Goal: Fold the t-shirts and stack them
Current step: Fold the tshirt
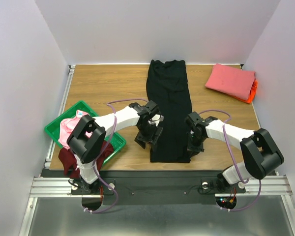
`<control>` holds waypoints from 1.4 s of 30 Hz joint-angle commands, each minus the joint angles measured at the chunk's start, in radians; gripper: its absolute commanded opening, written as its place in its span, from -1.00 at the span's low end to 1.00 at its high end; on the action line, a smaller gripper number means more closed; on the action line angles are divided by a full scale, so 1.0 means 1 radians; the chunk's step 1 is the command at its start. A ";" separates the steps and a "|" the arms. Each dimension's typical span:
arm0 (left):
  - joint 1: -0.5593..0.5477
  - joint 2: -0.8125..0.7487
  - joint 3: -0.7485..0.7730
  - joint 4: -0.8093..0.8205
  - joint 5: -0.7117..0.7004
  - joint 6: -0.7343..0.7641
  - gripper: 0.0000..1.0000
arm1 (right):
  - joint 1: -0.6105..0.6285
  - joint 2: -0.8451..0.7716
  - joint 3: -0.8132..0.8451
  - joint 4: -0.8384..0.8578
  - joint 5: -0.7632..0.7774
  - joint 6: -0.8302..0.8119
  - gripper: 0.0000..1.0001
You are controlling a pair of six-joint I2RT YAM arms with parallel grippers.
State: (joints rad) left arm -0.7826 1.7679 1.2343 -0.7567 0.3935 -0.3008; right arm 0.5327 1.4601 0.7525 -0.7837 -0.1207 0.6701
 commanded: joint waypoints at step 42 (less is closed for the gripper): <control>-0.138 0.027 -0.173 0.185 -0.019 -0.236 -0.87 | 0.013 0.006 -0.068 0.061 -0.019 -0.044 -0.99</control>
State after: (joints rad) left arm -0.9081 1.7905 1.0557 -0.5568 0.3992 -0.5365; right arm 0.5320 1.4540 0.7246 -0.7437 -0.1642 0.6430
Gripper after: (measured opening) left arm 0.143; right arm 0.013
